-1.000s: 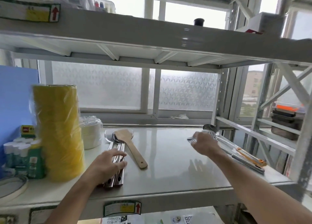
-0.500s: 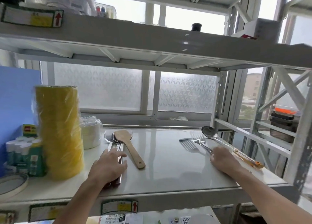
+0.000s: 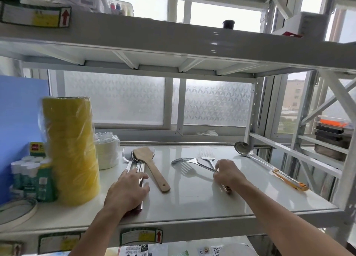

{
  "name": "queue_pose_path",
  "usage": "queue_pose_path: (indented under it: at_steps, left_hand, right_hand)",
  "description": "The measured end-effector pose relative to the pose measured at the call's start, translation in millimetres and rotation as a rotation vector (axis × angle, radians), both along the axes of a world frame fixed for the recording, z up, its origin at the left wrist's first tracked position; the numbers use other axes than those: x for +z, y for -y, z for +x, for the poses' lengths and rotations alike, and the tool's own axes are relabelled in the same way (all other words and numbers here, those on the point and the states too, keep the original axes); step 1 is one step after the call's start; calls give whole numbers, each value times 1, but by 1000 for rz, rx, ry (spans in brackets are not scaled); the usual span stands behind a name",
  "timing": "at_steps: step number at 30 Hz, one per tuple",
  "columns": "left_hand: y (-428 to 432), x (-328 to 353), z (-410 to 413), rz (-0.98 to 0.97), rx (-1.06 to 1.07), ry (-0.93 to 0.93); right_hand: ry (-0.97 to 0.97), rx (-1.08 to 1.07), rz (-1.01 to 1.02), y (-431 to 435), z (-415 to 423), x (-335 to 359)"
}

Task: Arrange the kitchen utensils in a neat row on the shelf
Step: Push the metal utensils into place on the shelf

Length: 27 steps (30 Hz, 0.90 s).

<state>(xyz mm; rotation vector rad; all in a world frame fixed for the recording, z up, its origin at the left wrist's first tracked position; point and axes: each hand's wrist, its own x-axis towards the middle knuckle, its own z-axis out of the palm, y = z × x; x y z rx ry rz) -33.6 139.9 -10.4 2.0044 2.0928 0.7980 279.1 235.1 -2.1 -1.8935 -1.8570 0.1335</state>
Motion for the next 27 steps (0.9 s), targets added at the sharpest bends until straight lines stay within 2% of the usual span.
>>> queue_pose_path:
  at_steps: [5, 11, 18, 27]
  left_hand:
    - [0, 0, 0, -1, 2, -13]
    - [1, 0, 1, 4, 4, -24]
    - [2, 0, 2, 13, 11, -31]
    - [2, 0, 4, 15, 20, -38]
  right_hand:
    - [-112, -25, 141, 3, 11, 6]
    - [-235, -63, 171, -7, 37, 17]
    - [-342, -42, -1, -31, 43, 13]
    - [-148, -81, -103, -53, 23, 0]
